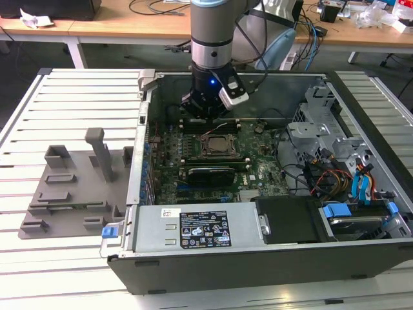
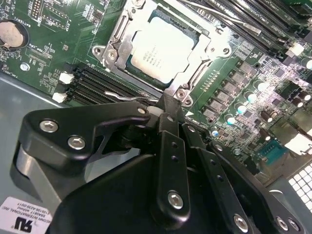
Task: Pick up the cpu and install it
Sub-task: 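Install the first cpu locking lever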
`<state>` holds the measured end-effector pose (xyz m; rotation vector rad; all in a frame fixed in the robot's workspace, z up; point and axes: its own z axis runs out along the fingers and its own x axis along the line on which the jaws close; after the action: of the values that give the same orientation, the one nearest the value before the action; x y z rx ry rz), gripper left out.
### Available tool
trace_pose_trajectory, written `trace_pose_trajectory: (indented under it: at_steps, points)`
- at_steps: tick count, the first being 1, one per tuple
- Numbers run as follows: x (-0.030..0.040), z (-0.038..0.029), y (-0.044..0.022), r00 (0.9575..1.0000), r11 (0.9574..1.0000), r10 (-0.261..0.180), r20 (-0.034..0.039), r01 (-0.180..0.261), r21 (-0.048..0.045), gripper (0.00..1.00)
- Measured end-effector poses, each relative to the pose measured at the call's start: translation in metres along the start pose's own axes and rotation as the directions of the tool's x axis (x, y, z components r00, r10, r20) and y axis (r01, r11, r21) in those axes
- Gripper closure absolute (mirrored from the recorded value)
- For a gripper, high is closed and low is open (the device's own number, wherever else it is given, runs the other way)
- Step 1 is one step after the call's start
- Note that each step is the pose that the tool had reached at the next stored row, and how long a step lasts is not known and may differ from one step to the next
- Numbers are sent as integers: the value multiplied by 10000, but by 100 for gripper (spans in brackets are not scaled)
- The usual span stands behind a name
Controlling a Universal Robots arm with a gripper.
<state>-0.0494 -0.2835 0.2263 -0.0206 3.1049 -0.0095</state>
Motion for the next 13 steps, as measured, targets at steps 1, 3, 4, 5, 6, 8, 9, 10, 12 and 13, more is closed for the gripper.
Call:
trace_pose_trajectory:
  at_steps: [1,3,4,5,6,8,9,10,12,13]
  points:
    - [0,11,0,10000,10000,0,0,0,0,89]
    - [1,31,0,10000,10000,0,0,0,1,89]
    - [1,36,0,10000,10000,-1,-1,1,0,89]
    - [2,54,0,10000,10000,0,0,0,1,89]
    - [2,59,0,10000,10000,-1,0,1,0,89]
    - [2,69,0,10000,10000,-1,-1,1,1,89]
    - [2,74,1,10000,10000,0,0,0,0,89]
    - [3,85,1,10000,10000,-1,0,1,0,89]
    - [4,101,1,10000,10000,0,-1,0,1,89]
    - [4,120,1,10000,10000,1,-1,-1,1,89]
